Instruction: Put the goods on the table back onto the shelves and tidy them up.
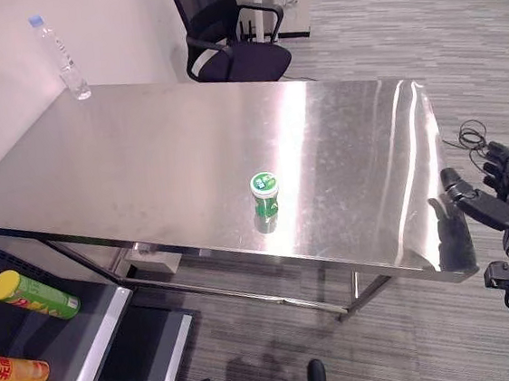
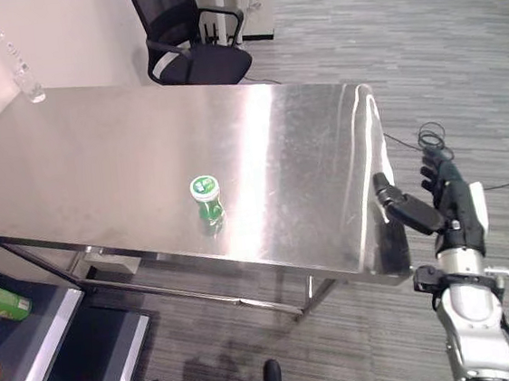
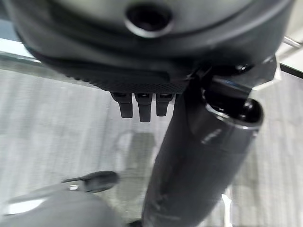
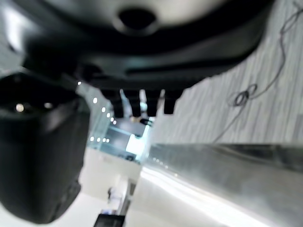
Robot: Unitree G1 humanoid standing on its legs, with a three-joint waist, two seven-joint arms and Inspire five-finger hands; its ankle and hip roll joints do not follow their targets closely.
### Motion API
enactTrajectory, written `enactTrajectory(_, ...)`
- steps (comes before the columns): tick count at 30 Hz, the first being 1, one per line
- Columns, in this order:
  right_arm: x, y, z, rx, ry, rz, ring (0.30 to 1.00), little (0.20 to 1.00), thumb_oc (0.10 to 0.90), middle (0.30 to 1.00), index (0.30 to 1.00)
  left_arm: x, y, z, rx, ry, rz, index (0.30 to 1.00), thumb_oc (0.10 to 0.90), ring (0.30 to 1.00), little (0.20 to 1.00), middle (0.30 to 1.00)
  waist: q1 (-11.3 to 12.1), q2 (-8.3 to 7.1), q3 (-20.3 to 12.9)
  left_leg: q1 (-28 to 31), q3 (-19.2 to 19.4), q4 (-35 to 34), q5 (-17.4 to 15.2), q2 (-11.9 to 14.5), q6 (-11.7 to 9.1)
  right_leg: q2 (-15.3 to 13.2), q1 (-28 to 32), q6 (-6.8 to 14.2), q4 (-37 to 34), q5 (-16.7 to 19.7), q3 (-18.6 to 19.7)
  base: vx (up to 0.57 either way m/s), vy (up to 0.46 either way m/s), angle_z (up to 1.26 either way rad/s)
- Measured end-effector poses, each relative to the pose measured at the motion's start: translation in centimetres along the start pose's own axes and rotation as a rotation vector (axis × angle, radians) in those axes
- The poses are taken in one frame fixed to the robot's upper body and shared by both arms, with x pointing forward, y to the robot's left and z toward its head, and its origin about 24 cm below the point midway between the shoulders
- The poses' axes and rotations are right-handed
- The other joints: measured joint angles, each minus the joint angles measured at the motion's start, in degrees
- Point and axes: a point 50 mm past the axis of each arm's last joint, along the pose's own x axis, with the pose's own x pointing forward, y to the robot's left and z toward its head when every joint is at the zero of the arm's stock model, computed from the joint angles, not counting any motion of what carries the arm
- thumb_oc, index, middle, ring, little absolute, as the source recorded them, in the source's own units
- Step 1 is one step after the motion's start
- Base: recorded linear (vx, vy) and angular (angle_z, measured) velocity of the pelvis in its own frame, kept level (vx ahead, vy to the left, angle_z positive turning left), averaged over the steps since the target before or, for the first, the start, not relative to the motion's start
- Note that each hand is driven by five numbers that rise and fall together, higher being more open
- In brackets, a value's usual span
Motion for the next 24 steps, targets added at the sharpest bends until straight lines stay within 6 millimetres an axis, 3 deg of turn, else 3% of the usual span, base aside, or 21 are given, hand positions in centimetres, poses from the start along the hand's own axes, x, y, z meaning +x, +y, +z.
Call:
enactTrajectory(3,0.0,0.2,0.2,-0.021,-0.011,0.01,0.9,0.9,0.8,0.9,0.9,0.0,0.6,-0.7,-0.04,0.031,0.038,0.9,0.8,0.9,0.9,0.9,-0.02,-0.93,0.57,0.69,-1.66,-0.01,0.18,0.0,-0.28,-0.36,1.23,-0.02,0.0,-0.36,-1.47,0.04,-0.011,0.25)
enactTrajectory(7,0.2,0.7,0.4,-0.031,-0.023,0.032,0.9,0.9,0.8,0.9,0.9,0.0,0.8,-0.6,-0.037,0.026,0.043,0.9,0.8,0.9,0.9,0.9,1.99,-1.94,0.55,1.6,-3.07,-0.02,0.24,-0.05,-0.37,-0.73,2.67,0.56,0.0,-1.07,-2.83,0.01,-0.018,0.22)
enactTrajectory(13,0.4,4.0,0.8,-0.035,-0.041,0.22,0.9,0.9,0.8,0.9,0.9,0.0,1.5,-0.3,-0.029,0.014,0.057,0.9,0.8,0.9,0.9,0.9,3.63,-3.77,0.23,1.77,-5.82,0.11,0.69,0.05,-1.08,-1.18,4.0,0.22,0.01,-1.4,-5.72,0.0,-0.031,0.24)
enactTrajectory(14,0.3,4.7,0.9,-0.034,-0.046,0.264,0.9,0.9,0.8,0.9,0.9,0.0,1.6,-0.1,-0.028,0.008,0.058,0.9,0.8,0.9,0.9,0.9,4.78,-4.07,0.27,1.88,-6.2,0.12,0.73,0.09,-1.11,-1.2,4.25,0.3,0.02,-1.52,-5.95,0.0,-0.027,0.19)
enactTrajectory(18,0.5,6.2,1.7,-0.018,-0.078,0.341,0.9,0.9,0.8,0.9,0.9,-0.1,1.7,-0.4,-0.029,0.007,0.062,0.9,0.8,0.9,0.9,0.9,7.27,-4.4,0.12,1.93,-6.97,0.23,0.78,-0.11,-1.19,-1.58,4.69,0.42,0.03,-1.61,-6.86,0.02,-0.016,0.11)
enactTrajectory(24,0.5,6.5,1.8,-0.018,-0.082,0.378,0.9,0.9,0.8,0.9,0.9,-0.3,1.9,-1.3,-0.041,0.032,0.07,0.9,0.8,0.9,0.9,0.9,8.29,-4.55,0.04,2.18,-9.4,0.27,0.91,-0.22,-1.39,-2.09,5.88,1.09,0.02,-2.2,-9.12,0.02,-0.003,0.22)
